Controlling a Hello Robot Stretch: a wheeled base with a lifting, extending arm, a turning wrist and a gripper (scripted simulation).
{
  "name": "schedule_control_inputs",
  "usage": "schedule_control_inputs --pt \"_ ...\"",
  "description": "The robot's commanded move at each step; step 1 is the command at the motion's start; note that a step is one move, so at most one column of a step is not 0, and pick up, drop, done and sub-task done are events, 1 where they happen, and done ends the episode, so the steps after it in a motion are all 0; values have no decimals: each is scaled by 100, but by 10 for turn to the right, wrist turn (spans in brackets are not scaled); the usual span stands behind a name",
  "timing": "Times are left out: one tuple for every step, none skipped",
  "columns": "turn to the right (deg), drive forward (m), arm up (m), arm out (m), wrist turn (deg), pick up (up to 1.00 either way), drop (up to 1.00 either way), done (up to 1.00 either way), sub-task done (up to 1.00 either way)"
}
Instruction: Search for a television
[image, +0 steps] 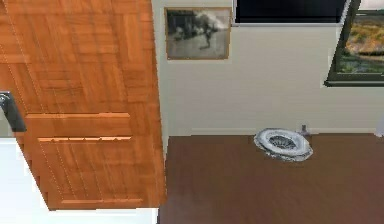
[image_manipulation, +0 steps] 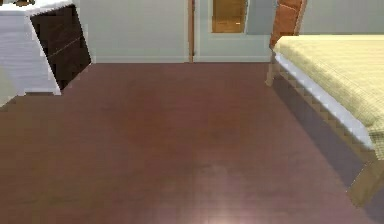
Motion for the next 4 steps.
schedule_control_inputs --pt "450 0 0 0 0 0 0 0 0" --pt "360 0 0 0 0 0 0 0 0" --pt "0 10 0 0 0 0 0 0 0" --pt "180 0 0 0 0 0 0 0 0"
